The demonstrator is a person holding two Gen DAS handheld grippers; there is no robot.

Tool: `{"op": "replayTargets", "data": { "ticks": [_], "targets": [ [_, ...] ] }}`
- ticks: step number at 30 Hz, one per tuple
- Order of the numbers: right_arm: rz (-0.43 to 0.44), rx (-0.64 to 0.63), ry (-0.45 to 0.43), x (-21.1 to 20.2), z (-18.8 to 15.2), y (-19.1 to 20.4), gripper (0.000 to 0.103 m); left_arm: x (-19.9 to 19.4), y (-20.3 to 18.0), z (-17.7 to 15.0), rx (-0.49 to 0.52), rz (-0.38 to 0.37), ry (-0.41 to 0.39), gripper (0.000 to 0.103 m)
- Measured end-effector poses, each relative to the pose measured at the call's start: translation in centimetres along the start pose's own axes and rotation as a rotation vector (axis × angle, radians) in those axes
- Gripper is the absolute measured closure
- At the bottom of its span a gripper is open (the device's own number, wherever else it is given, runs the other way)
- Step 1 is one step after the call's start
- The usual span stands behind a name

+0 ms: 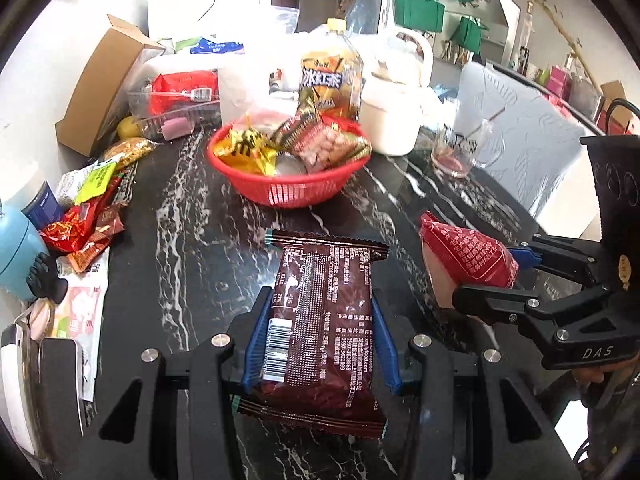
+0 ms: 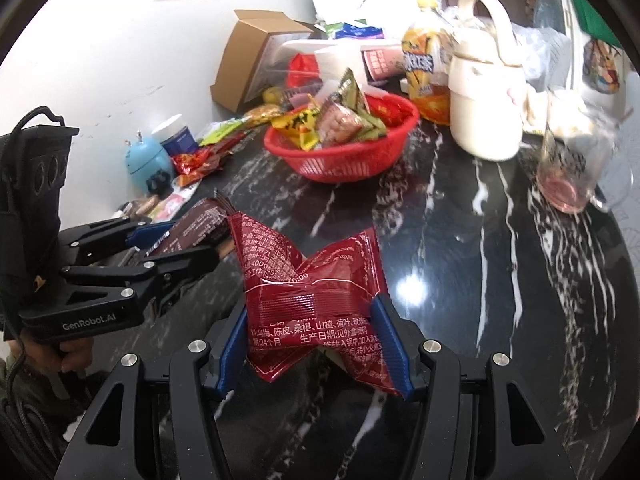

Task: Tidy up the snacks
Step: 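Lift the chocolate packet and red packet and carry them over the basket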

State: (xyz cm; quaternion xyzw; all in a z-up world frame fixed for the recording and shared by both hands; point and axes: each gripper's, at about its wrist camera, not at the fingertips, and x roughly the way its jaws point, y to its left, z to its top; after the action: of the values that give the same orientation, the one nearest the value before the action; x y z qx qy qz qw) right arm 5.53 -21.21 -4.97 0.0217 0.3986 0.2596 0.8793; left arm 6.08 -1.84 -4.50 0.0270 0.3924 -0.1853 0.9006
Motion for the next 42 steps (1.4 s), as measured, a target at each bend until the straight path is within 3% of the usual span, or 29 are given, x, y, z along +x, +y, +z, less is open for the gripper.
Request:
{"op": "replayTargets", "data": {
  "ticks": [9, 16, 30, 38, 42],
  "targets": [
    [-0.002, -0.040, -0.082, -1.6, 4.1, 1.1, 0.044, -2.0, 1.3, 3.7, -0.026, -0.005, -0.100, 0.057],
    [-0.023, -0.047, -0.127, -1.2, 7.4, 0.4, 0.044, -1.3, 2.5, 6.8, -0.061, -0.003, -0.152, 0.057],
    [-0.057, -0.056, -0.163, 1.2, 13.0, -2.0, 0.044, 2.8, 4.7, 11.8, -0.125, -0.033, -0.179, 0.057],
    [-0.051, -0.038, -0.148, 3.6, 14.5, -3.4, 0.044, 6.7, 5.8, 12.9, -0.190, -0.049, -0.149, 0.057],
    [-0.028, -0.015, -0.141, 4.4, 14.5, -4.1, 0.044, 8.9, 5.8, 12.8, -0.173, -0.071, -0.093, 0.057]
  ]
}}
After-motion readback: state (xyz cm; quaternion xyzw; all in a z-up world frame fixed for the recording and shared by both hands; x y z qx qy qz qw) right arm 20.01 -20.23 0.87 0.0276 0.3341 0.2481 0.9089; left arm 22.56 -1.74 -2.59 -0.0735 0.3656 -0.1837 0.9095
